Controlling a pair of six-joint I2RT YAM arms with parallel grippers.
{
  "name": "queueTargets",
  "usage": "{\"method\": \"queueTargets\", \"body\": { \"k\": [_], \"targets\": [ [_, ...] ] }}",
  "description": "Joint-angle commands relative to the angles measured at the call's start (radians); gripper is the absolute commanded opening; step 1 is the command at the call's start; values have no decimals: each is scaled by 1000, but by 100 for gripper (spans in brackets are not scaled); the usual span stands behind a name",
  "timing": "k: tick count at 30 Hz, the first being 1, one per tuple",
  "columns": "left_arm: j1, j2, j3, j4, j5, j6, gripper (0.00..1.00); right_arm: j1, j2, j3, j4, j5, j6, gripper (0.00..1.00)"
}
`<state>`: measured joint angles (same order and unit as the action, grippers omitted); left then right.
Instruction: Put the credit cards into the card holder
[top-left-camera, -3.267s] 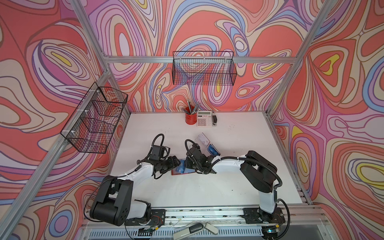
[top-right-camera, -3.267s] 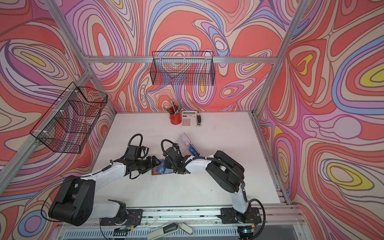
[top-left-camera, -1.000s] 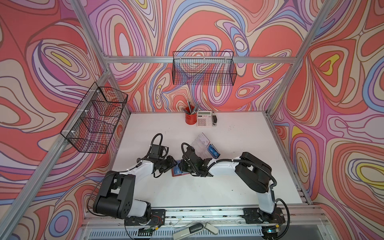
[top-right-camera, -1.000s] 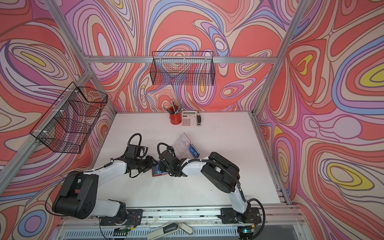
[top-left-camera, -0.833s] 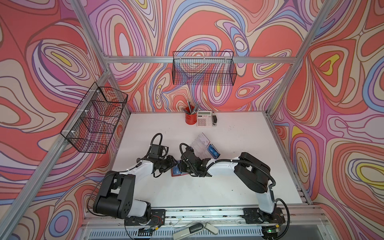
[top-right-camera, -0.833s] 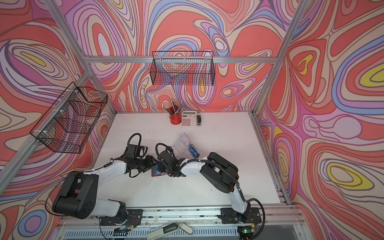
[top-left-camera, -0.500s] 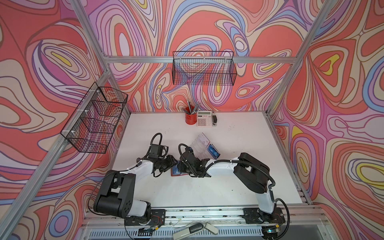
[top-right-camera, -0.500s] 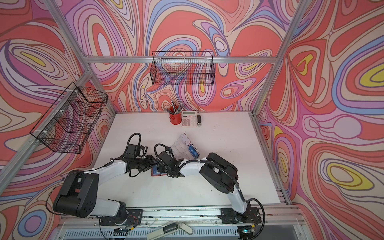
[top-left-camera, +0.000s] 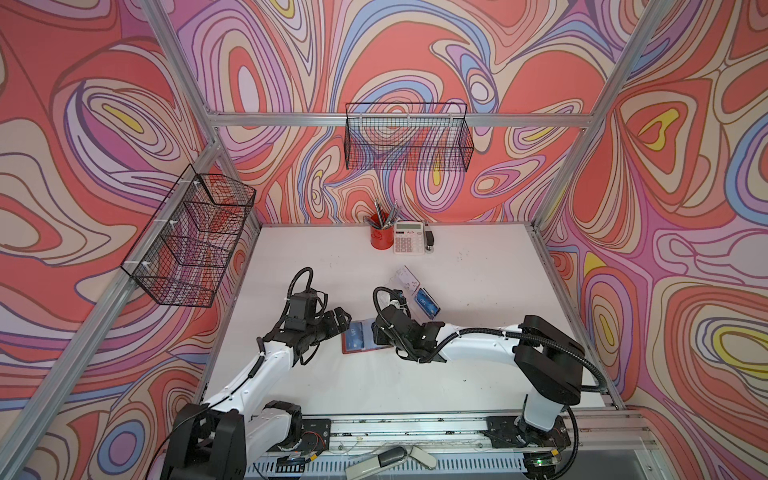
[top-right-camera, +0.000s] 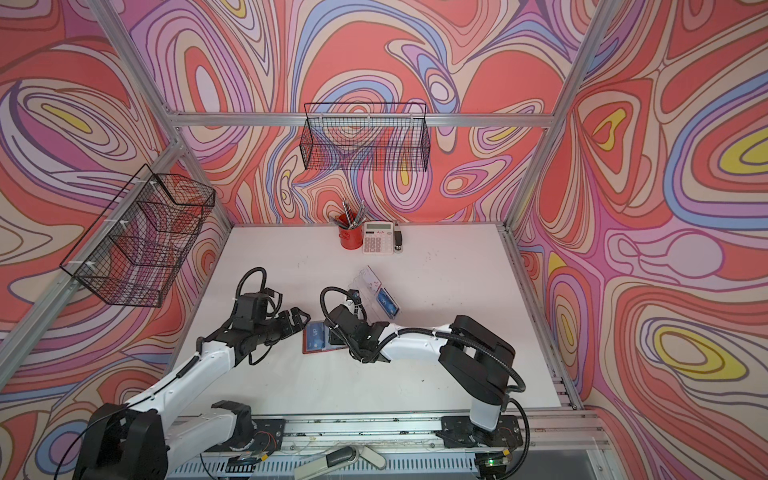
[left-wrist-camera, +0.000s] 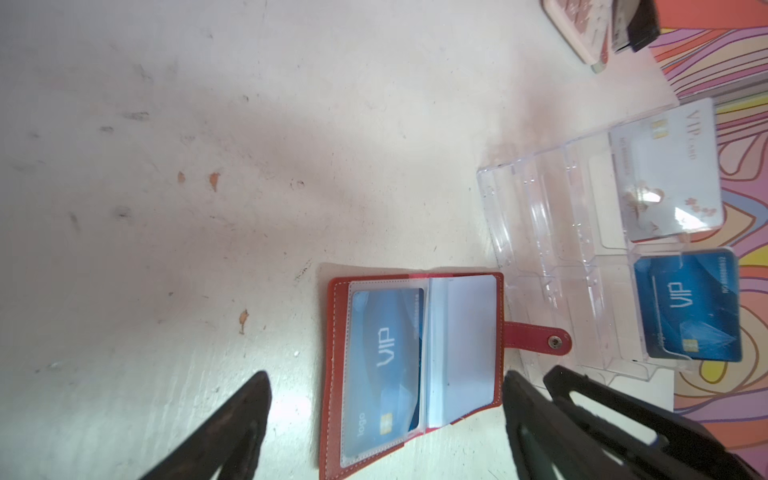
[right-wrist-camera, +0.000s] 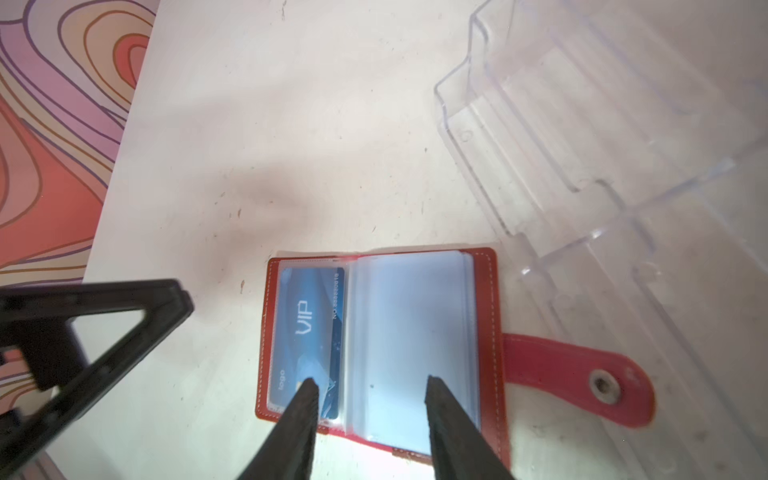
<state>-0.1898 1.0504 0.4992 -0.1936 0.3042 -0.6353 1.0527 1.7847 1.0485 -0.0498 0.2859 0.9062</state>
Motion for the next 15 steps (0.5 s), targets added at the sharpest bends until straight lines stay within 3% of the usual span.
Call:
{"method": "queueTargets", "body": {
  "k": [1, 7, 15],
  "targets": [
    [-2, -78, -32, -20, -33, 38, 90, 2, 24, -5, -12, 63, -62, 46],
    [-2, -158, -58, 5, -30, 45, 90, 2, 89, 29, -48, 86, -70, 47],
    [-1, -61, -35, 26, 16, 39, 90, 2, 127, 24, -14, 52, -60, 47]
  ]
}}
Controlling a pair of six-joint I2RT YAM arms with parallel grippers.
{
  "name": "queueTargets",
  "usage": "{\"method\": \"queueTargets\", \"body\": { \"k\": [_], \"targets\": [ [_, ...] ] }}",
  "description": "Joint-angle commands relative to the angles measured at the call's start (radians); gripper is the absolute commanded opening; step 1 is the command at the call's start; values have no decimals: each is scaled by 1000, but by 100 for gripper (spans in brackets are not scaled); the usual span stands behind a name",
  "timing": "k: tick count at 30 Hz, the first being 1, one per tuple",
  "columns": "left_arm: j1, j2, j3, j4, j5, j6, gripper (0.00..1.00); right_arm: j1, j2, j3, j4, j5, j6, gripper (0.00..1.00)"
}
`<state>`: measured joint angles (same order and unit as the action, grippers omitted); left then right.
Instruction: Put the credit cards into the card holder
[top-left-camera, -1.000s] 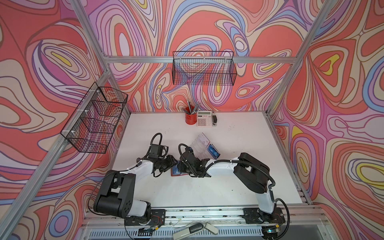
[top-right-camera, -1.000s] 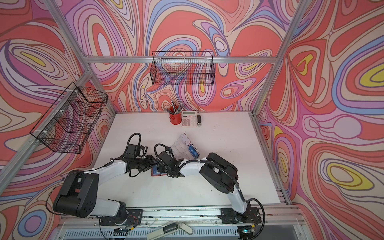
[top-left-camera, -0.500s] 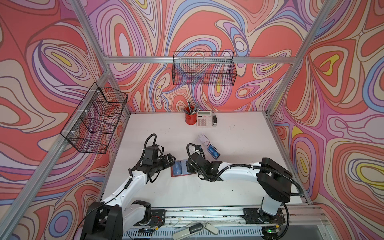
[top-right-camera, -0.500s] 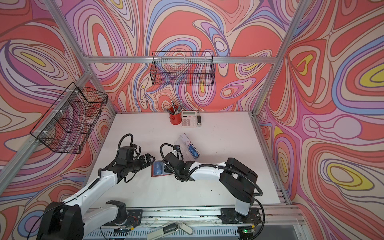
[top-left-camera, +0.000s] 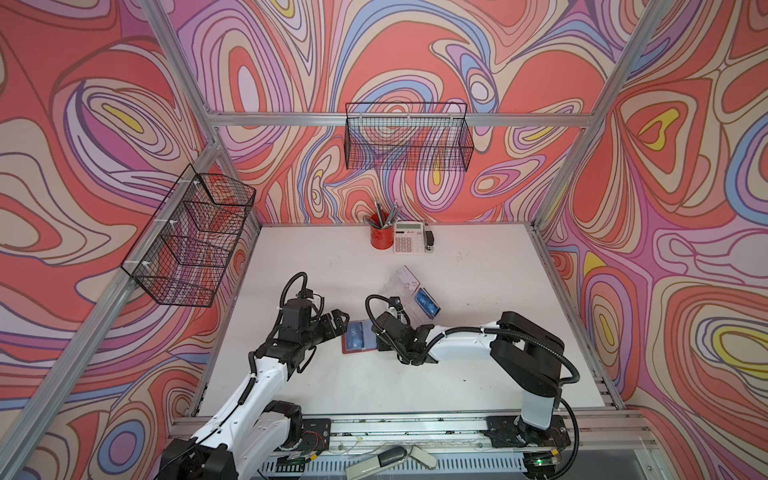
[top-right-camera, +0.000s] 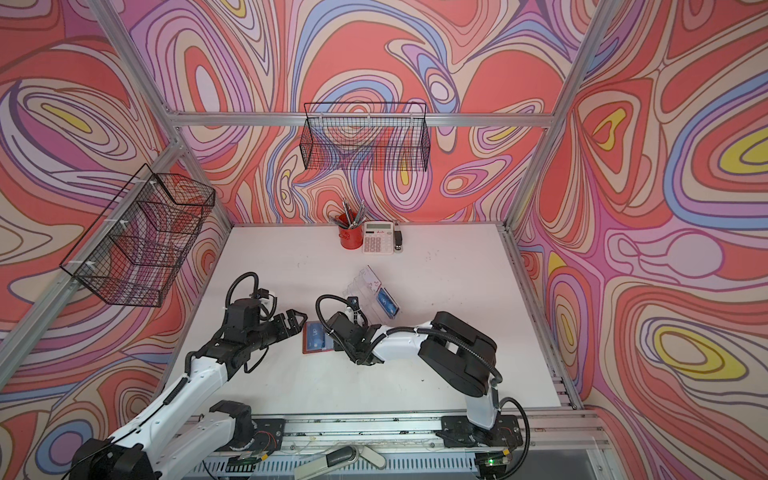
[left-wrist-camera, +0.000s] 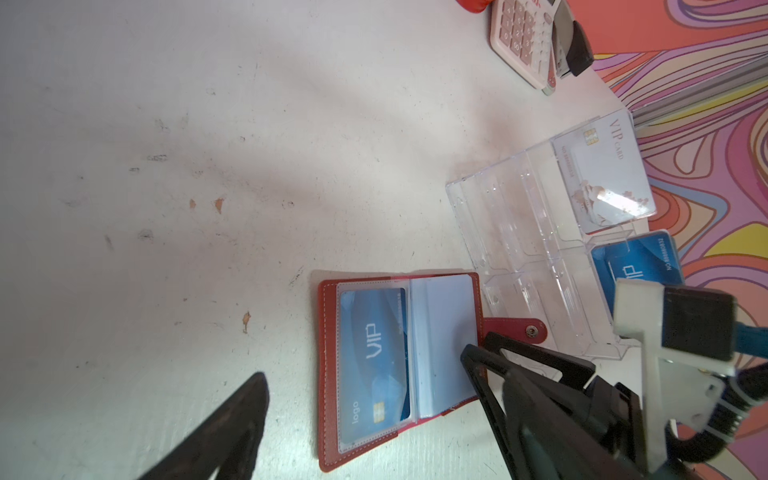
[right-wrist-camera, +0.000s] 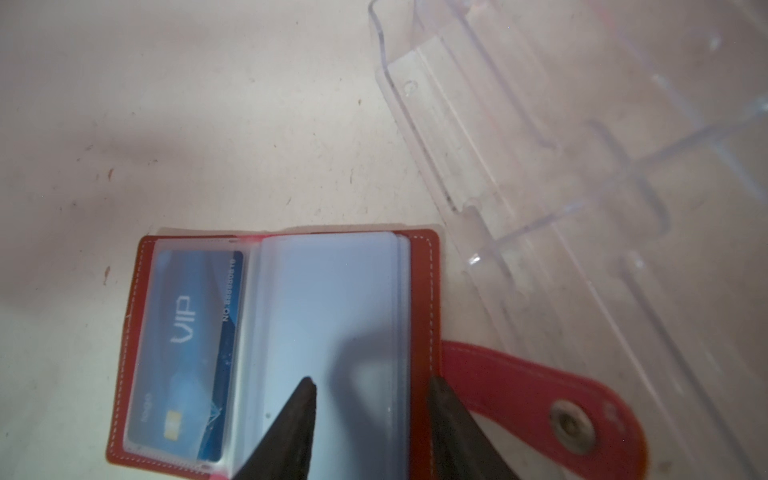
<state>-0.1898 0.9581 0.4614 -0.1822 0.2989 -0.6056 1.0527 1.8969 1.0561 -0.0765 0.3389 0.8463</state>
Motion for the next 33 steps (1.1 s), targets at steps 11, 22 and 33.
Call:
{"method": "queueTargets", "body": {
  "k": [11, 22, 33],
  "targets": [
    [-2, 96, 14, 38, 66, 8, 90, 5, -25, 44, -40, 41, -10, 46],
    [-2, 129, 17, 54, 82, 6, 90, 10, -5, 41, -17, 19, -10, 45],
    [-2, 136, 20, 50, 75, 8, 90, 12, 40, 64, -15, -12, -15, 40]
  ]
}}
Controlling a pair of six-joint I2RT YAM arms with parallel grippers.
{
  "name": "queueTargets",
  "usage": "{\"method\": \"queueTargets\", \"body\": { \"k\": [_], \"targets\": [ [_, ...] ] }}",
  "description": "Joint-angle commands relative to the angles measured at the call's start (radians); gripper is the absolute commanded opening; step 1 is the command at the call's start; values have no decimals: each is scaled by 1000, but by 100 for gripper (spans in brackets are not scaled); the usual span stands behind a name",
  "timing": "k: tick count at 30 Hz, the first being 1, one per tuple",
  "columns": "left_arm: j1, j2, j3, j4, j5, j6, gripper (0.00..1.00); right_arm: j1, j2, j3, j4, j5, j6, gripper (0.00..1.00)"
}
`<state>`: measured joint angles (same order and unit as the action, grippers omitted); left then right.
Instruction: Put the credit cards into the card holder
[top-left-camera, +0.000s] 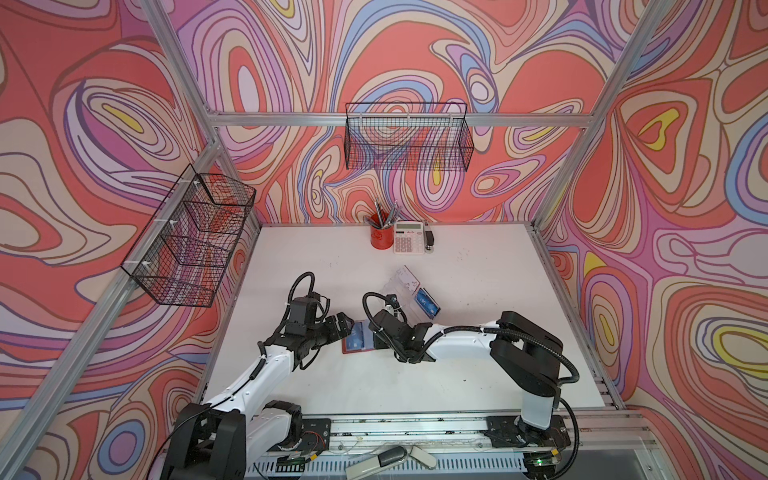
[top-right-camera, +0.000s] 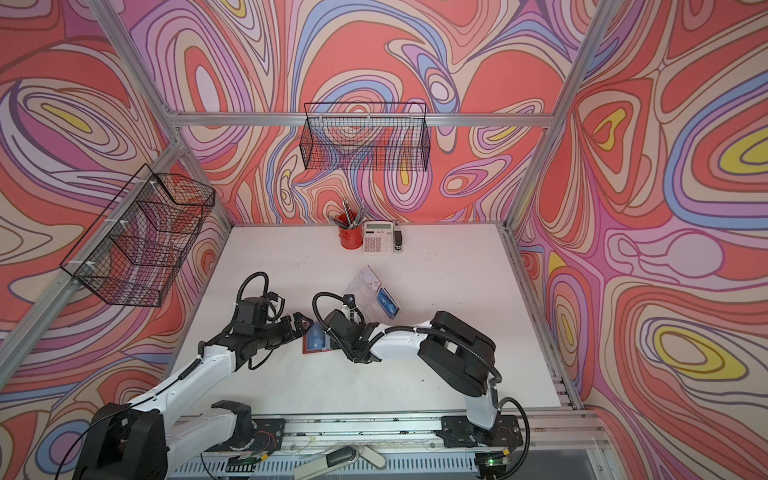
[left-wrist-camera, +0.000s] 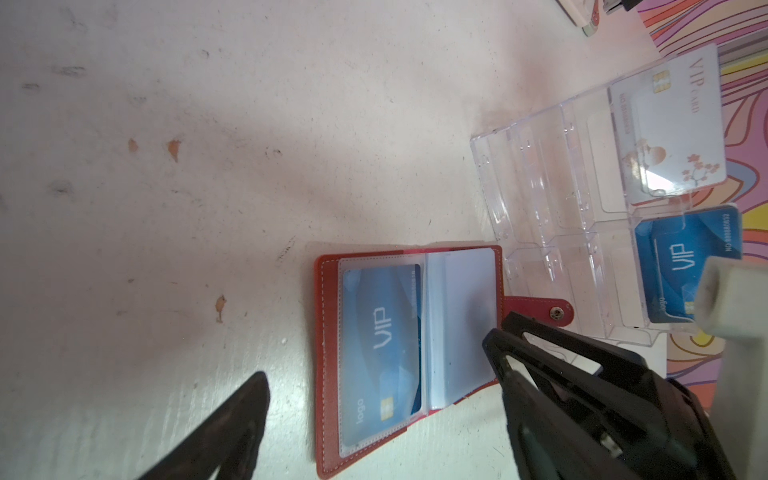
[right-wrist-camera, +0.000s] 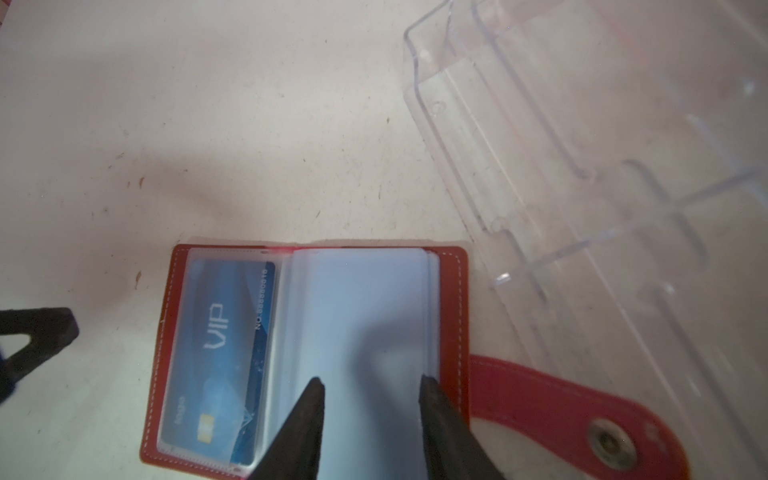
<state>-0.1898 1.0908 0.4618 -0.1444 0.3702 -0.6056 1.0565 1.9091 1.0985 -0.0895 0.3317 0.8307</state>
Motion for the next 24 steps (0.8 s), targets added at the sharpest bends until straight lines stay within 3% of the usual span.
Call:
{"method": "queueTargets", "body": {
  "k": [1, 24],
  "targets": [
    [-2, 3, 20, 12, 4, 8, 90, 8, 31, 23, -2, -6, 2, 40],
    [-2, 17, 23, 14, 10, 6, 89, 9, 74, 39, 4, -44, 23, 39]
  ]
}}
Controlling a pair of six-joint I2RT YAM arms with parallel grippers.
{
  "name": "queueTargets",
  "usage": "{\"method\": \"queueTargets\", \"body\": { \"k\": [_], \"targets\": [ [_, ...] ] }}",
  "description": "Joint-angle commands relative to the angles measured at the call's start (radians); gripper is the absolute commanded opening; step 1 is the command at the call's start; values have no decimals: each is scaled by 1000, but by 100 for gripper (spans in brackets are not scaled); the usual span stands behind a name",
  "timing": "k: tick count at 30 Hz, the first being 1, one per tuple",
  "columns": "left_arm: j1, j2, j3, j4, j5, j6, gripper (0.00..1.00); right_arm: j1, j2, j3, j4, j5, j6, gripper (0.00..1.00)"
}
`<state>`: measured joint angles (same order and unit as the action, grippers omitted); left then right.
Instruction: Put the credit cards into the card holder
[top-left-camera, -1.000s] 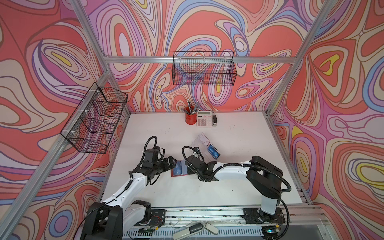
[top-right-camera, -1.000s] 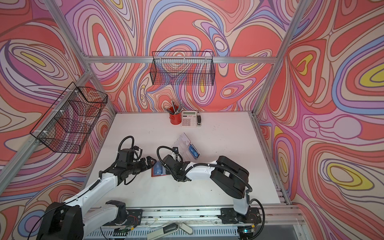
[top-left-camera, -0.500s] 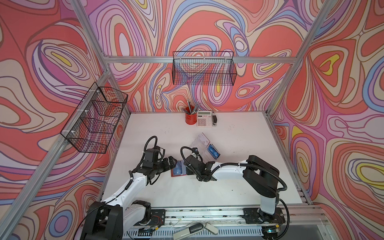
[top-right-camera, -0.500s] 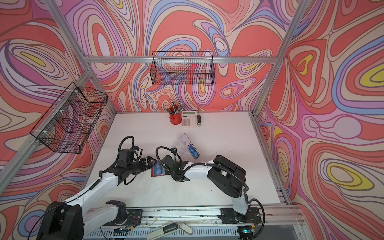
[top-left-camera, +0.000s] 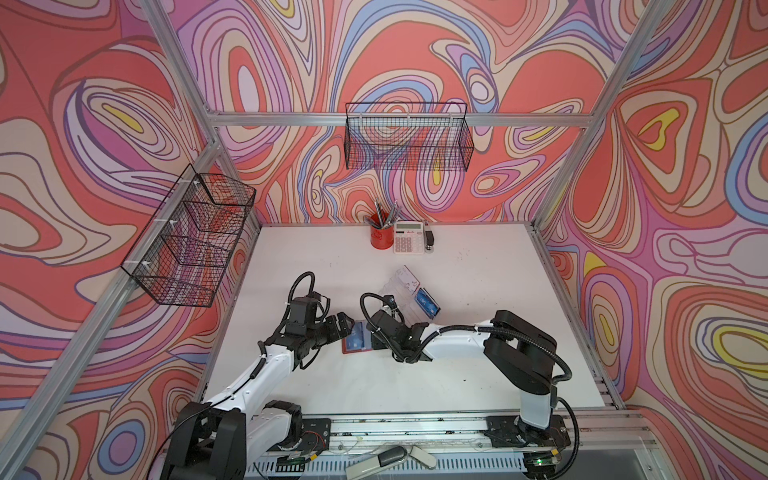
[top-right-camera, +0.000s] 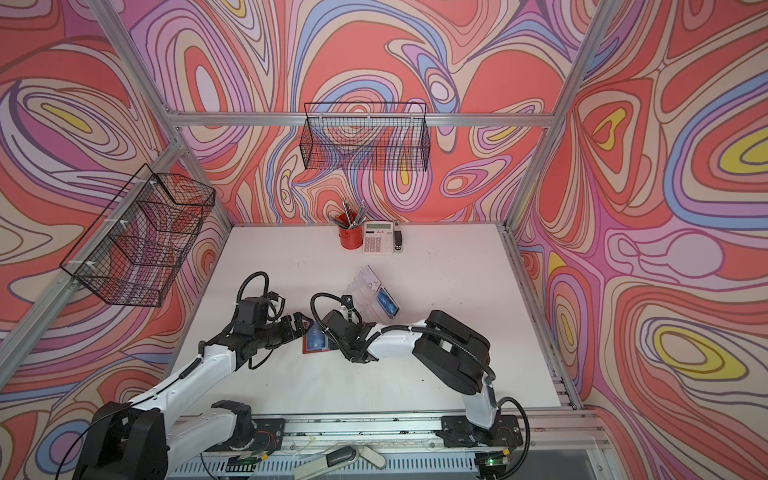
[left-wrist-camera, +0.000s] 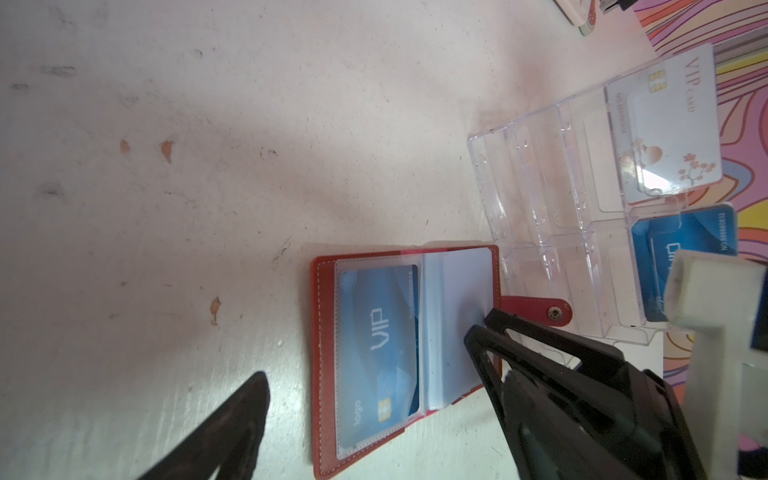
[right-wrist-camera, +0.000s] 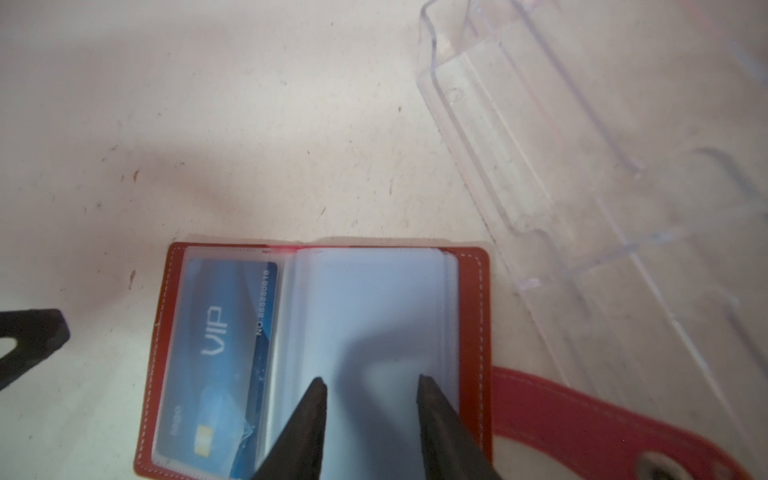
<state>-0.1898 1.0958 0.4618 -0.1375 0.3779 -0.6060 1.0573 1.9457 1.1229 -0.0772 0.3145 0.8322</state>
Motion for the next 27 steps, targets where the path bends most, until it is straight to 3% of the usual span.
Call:
{"method": "queueTargets", "body": {
  "k": [1, 7, 11, 16, 18, 24, 27],
  "targets": [
    [-2, 12, 23, 9, 8, 6, 88, 10, 44, 18, -4, -32, 23, 38],
    [-2, 5, 18, 22, 23, 5, 84, 30, 66, 47, 2, -47, 25, 38],
    [-2, 10, 9, 88, 100, -17, 80, 43, 75, 59, 5, -46, 26, 38],
    [-19, 85, -22, 280, 256, -103, 67, 44, 85, 56, 14, -51, 34, 37],
    [-42, 133, -27, 348, 294, -129, 57, 45, 87, 52, 20, -54, 35, 36],
    [-140, 265, 45, 322, 247, -88, 47, 46, 90, 35, 35, -55, 41, 34],
    [-159, 330, 100, 319, 251, -84, 37, 46, 93, 30, 42, -59, 41, 34]
  ]
}}
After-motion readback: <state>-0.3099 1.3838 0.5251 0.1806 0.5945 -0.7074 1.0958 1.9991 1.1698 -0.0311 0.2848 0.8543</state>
